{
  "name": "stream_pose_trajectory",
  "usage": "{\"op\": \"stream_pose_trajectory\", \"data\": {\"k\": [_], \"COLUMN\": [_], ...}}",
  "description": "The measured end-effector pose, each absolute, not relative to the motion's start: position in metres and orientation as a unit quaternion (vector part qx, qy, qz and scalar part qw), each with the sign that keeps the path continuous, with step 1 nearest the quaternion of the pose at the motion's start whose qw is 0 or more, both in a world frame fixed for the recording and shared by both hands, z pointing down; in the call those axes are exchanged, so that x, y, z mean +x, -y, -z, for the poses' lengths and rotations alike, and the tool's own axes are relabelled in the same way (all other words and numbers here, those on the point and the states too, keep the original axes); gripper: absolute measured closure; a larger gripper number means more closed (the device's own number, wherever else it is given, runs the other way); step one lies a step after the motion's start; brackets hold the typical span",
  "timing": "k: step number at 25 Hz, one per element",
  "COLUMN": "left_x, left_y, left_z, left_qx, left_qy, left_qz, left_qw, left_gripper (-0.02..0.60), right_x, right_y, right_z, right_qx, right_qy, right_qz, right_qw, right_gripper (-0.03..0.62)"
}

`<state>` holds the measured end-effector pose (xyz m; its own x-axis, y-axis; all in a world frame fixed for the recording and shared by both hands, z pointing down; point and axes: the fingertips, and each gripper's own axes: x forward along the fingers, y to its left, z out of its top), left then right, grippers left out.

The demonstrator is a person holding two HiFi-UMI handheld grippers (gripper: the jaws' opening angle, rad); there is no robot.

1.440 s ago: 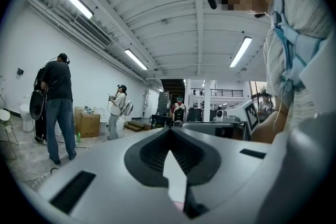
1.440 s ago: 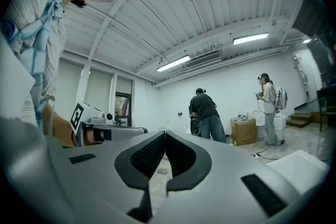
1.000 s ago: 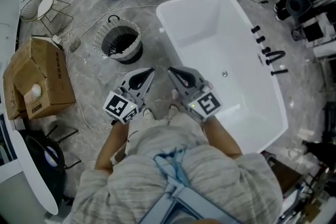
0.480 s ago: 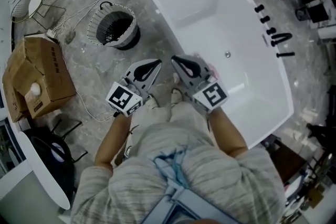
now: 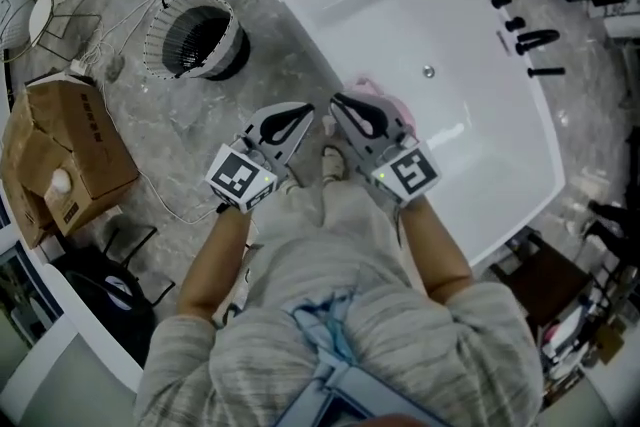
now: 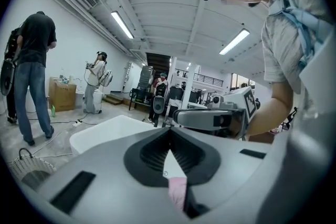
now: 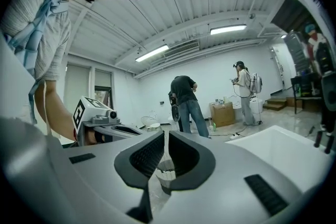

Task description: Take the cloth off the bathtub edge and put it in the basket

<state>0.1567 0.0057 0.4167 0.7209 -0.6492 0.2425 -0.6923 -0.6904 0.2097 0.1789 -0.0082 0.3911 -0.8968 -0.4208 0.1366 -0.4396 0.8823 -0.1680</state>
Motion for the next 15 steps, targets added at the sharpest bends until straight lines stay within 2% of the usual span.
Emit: {"op": "stream_pose_trajectory", "data": {"k": [15], "left_x": [0.211], "left_y": [0.013], "left_z": [-0.489], "left_qx": [0.927], "left_qy": [0.313], "left_qz": [-0.105], "left_qw": [0.176], "left_gripper": [0.578], "right_x": [0.248], "right_y": [0.014], "right_z": [-0.484], "right_qx": [0.284], "right_qy": [0.94], "right_qz": [-0.117], "right_qw": [0.147], "right_gripper": [0.534]}}
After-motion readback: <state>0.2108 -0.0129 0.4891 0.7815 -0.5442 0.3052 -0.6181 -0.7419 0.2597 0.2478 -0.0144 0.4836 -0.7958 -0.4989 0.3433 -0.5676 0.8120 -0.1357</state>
